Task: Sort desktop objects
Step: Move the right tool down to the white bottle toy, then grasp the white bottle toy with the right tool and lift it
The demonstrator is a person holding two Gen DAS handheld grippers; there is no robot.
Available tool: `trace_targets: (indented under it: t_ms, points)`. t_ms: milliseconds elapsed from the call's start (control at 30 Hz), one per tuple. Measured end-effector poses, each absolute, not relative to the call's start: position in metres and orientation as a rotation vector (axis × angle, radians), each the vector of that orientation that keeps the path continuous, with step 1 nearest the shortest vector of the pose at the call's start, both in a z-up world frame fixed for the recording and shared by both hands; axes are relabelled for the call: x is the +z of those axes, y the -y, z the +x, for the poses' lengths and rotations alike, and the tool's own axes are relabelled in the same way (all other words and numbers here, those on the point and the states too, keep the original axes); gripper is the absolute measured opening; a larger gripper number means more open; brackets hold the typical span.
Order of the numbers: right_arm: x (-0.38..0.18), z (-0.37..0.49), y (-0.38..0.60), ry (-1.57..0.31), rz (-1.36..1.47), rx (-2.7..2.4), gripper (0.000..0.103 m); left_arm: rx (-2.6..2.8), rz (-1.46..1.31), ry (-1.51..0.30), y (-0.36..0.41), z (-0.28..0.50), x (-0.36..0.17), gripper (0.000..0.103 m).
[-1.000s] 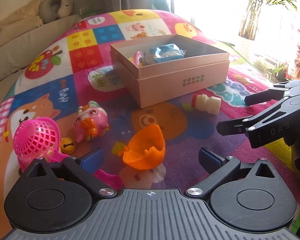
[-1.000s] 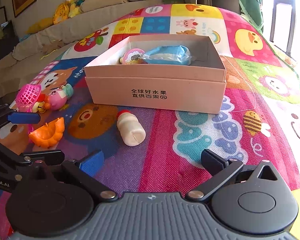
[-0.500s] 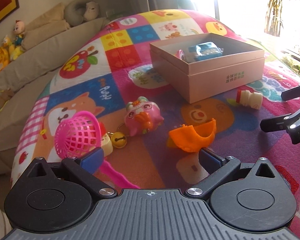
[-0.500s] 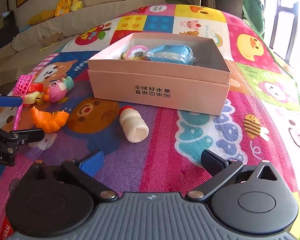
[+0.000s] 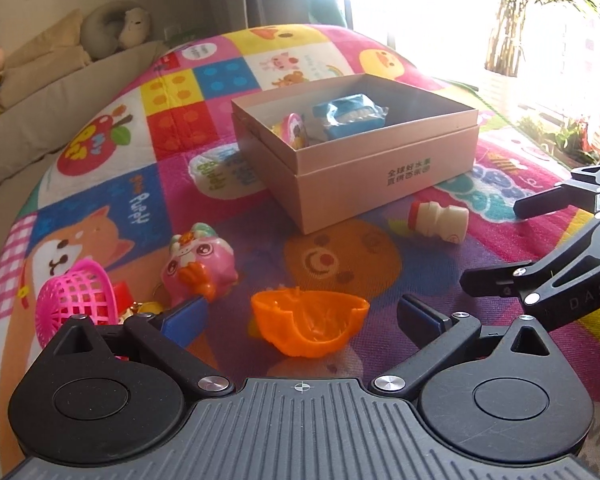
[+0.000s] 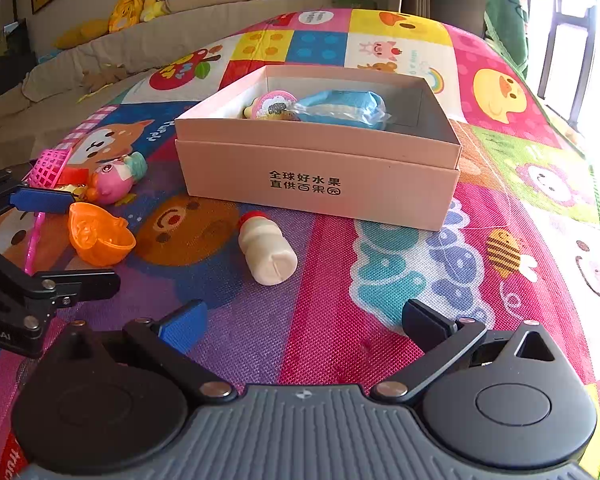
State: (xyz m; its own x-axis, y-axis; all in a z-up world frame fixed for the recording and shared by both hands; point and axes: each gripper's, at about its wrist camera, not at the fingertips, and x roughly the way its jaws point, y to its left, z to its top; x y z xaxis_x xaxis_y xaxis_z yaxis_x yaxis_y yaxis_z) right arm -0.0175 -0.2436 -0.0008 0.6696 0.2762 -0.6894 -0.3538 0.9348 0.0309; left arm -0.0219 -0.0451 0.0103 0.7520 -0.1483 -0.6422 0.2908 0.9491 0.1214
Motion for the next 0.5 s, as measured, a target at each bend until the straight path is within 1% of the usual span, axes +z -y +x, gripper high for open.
trace_targets:
  t_ms: [33, 67, 133, 167, 200, 233, 267, 333, 367, 400, 433, 500]
  points:
    - [-0.001, -0.018, 0.244, -0.757, -0.108, 0.356, 0.103, -0.240, 0.225, -0.678, 0.046, -0.021, 0.010, 0.093]
    - [0.000, -0.018, 0.244, -0.753, -0.106, 0.354, 0.103, -0.238, 0.233, -0.679, 0.047, -0.022, 0.010, 0.080]
    - [0.001, -0.020, 0.245, -0.738, -0.107, 0.354, 0.103, -0.233, 0.240, -0.684, 0.046, -0.022, 0.009, 0.069]
    - [0.003, -0.020, 0.244, -0.727, -0.112, 0.354, 0.103, -0.233, 0.239, -0.685, 0.045, -0.022, 0.009, 0.068]
    - [0.005, -0.021, 0.242, -0.708, -0.126, 0.355, 0.100, -0.235, 0.238, -0.684, 0.044, -0.024, 0.010, 0.067]
    - [0.007, -0.021, 0.238, -0.687, -0.148, 0.359, 0.094, -0.238, 0.238, -0.681, 0.043, -0.025, 0.011, 0.065]
    - [0.010, -0.021, 0.234, -0.671, -0.174, 0.363, 0.090, -0.240, 0.238, -0.676, 0.041, -0.028, 0.012, 0.065]
    - [0.015, -0.017, 0.224, -0.662, -0.206, 0.378, 0.074, -0.244, 0.233, -0.667, 0.039, -0.032, 0.014, 0.065]
    - [0.016, -0.013, 0.220, -0.669, -0.208, 0.393, 0.069, -0.244, 0.230, -0.664, 0.038, -0.034, 0.015, 0.065]
    - [0.017, -0.010, 0.216, -0.679, -0.211, 0.406, 0.059, -0.244, 0.225, -0.662, 0.036, -0.035, 0.016, 0.065]
    - [0.017, -0.006, 0.212, -0.689, -0.219, 0.413, 0.054, -0.244, 0.221, -0.662, 0.035, -0.036, 0.016, 0.065]
    - [0.014, 0.001, 0.203, -0.702, -0.239, 0.408, 0.049, -0.243, 0.215, -0.663, 0.033, -0.037, 0.016, 0.065]
